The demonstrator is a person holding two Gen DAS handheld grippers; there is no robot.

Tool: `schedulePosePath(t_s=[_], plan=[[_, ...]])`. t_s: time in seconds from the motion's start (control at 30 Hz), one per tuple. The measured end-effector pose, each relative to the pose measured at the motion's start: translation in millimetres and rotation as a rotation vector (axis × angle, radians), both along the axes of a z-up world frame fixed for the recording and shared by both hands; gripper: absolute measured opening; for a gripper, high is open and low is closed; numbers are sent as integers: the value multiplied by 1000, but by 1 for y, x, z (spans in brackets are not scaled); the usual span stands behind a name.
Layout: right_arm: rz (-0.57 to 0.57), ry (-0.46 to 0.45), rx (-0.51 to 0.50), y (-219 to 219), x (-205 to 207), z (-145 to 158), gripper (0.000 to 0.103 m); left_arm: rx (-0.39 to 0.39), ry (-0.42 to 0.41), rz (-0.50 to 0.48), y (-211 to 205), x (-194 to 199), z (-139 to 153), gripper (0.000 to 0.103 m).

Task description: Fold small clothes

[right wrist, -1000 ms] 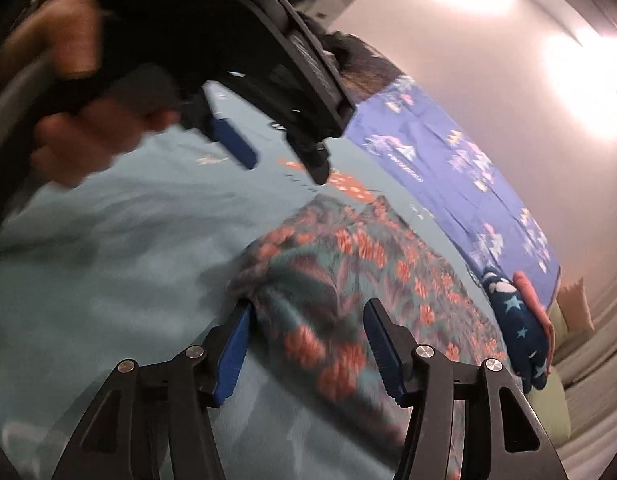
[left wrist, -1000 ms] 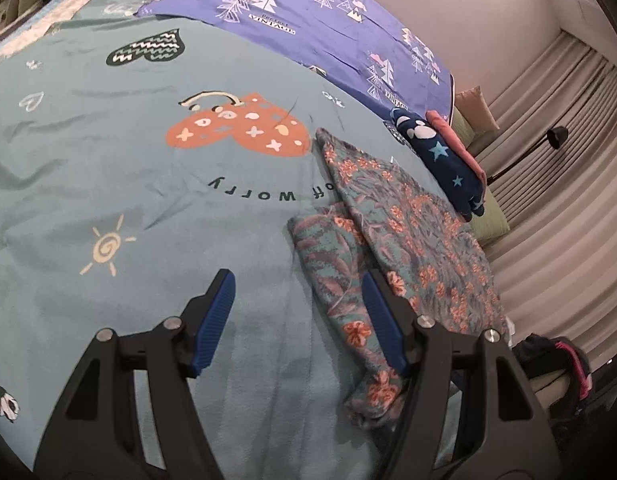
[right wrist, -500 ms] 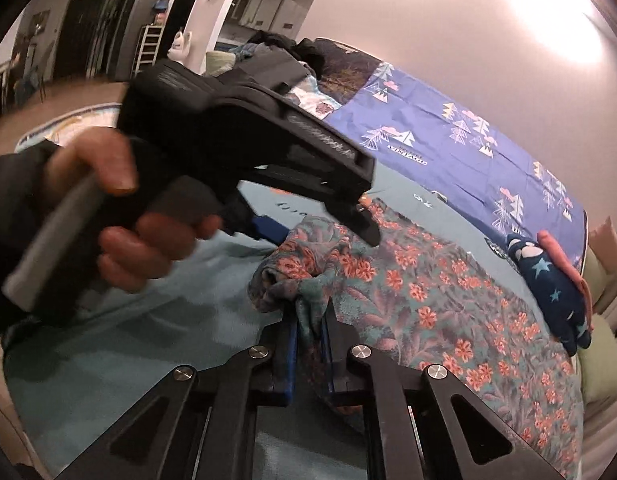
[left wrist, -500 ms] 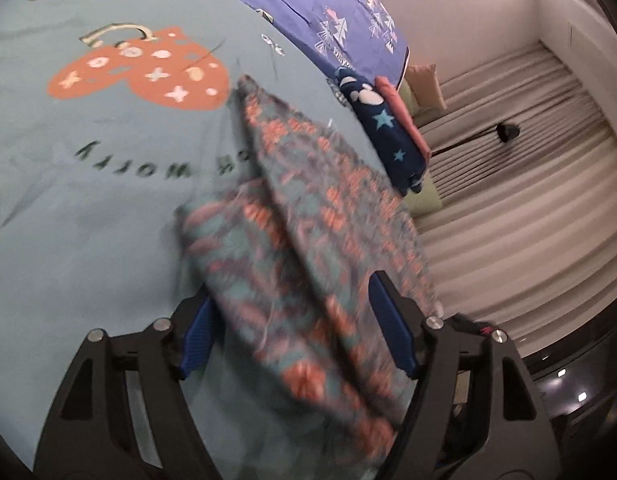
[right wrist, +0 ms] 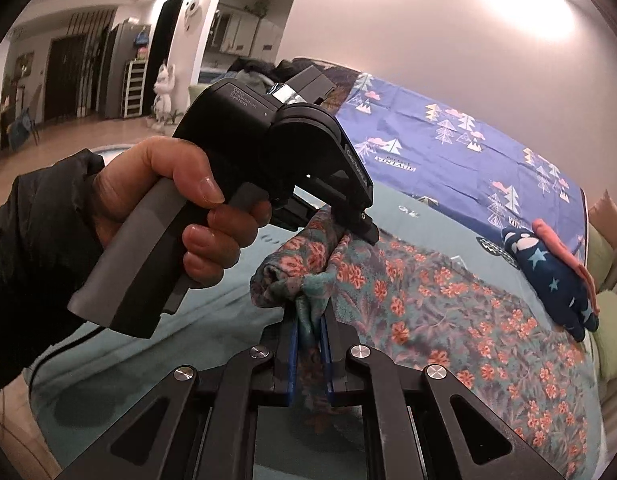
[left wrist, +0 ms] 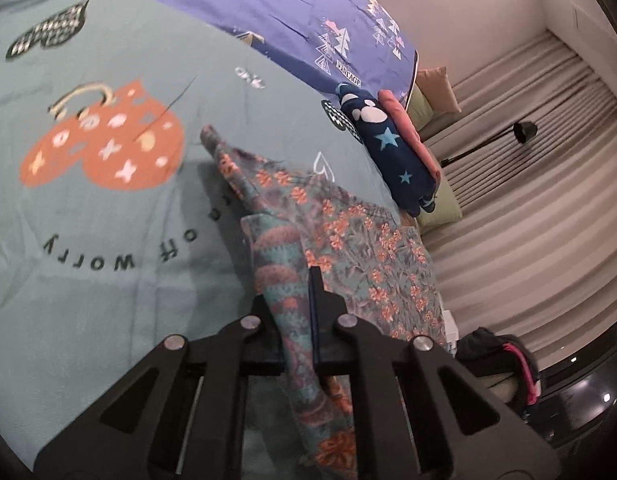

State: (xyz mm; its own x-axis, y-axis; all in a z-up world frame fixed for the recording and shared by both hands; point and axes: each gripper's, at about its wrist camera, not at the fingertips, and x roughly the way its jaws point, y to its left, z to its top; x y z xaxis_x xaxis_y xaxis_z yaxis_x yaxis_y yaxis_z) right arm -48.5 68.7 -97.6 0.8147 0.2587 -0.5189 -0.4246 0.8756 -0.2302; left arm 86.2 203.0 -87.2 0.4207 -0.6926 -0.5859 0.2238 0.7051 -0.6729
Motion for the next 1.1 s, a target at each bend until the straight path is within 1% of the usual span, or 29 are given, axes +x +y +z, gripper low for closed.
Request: schedulePosePath(t_s=[0.1, 0.33, 0.5, 0.67, 0.93, 1.1], plan=[[-16, -5, 38, -11, 0, 7, 8, 17, -3, -7, -9, 1, 10, 9], [-55, 2, 167, -51, 1, 27, 8, 123, -27, -28, -51, 6, 40, 8], [-76, -12, 218, -79, 3, 33, 8, 166, -17, -51, -80, 11, 50, 8], [-101, -16, 271, -110, 3, 39, 8, 221, -34, -66, -112, 12, 60, 8], [-143, -31, 346, -159, 0, 48, 8, 244, -60, -97, -161, 11, 77, 8], [-196, -40, 391, -195, -4, 50, 8, 265, -60, -135, -204, 11, 81, 8]])
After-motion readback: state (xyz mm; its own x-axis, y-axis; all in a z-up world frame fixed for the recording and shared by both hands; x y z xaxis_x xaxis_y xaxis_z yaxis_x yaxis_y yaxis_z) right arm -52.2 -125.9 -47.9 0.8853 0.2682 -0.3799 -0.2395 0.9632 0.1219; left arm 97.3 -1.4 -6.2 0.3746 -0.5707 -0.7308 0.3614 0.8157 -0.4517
